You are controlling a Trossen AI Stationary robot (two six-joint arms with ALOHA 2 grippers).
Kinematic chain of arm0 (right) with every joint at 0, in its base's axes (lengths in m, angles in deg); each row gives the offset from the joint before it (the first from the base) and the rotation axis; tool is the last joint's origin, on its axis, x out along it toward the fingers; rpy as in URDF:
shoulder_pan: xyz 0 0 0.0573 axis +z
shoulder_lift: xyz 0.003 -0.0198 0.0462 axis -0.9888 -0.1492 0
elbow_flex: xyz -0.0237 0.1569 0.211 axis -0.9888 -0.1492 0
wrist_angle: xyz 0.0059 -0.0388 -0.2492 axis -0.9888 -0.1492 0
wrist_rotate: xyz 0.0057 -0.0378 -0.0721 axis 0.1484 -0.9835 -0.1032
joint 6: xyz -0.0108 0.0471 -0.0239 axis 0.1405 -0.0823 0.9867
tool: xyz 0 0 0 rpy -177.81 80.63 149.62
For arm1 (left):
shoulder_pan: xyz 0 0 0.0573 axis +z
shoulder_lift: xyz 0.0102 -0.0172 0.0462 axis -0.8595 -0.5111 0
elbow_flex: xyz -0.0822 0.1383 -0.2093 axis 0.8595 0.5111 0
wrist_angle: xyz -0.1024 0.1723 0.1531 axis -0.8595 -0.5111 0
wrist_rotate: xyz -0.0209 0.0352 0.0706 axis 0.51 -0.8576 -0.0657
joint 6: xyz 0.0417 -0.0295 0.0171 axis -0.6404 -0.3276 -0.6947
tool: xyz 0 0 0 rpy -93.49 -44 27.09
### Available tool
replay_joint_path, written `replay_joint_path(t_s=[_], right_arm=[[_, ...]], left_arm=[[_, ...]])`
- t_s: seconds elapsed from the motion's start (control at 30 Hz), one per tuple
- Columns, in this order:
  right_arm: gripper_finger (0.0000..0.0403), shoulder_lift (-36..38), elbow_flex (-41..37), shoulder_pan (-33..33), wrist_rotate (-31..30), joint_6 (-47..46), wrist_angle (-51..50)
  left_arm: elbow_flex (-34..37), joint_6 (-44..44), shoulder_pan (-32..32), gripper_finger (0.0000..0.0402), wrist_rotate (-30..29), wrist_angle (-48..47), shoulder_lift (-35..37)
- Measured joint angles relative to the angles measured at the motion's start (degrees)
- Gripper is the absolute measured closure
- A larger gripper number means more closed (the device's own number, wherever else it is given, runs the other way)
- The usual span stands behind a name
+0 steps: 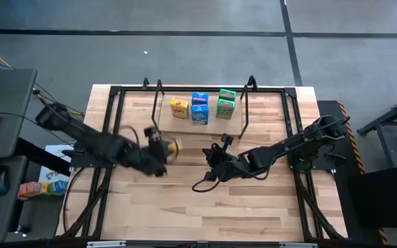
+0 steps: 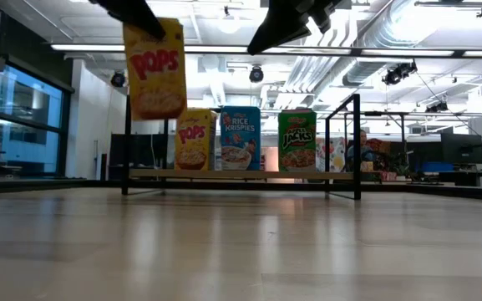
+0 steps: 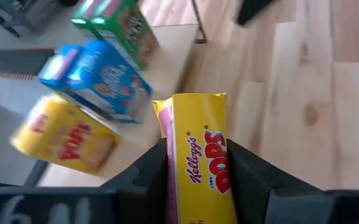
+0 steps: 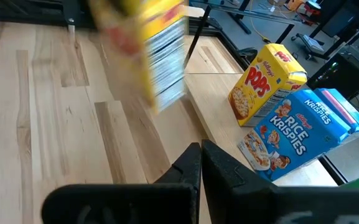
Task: Stack cereal on shelf
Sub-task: Put the yellow cereal box on the shelf
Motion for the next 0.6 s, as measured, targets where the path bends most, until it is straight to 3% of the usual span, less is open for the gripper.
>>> replay_joint_path(t_s=[0.13,0.37,0.6], right_arm=[[0.0402,0.0,0.0,0.0,0.0,0.0,0.0],[0.0402,0.0,0.0,0.0,0.3,0.0,0.4],[0.0402,0.0,0.0,0.0,2.1,0.0,0.2]], left_arm=[[0.0,-11.7,8.3,0.028,7.3,0.5,4.9],[0.0,-31.3,27.3,0.028,33.1,4.7,5.0],[0.0,-41.4,40.3,0.028,43.4,7.4,1.8]])
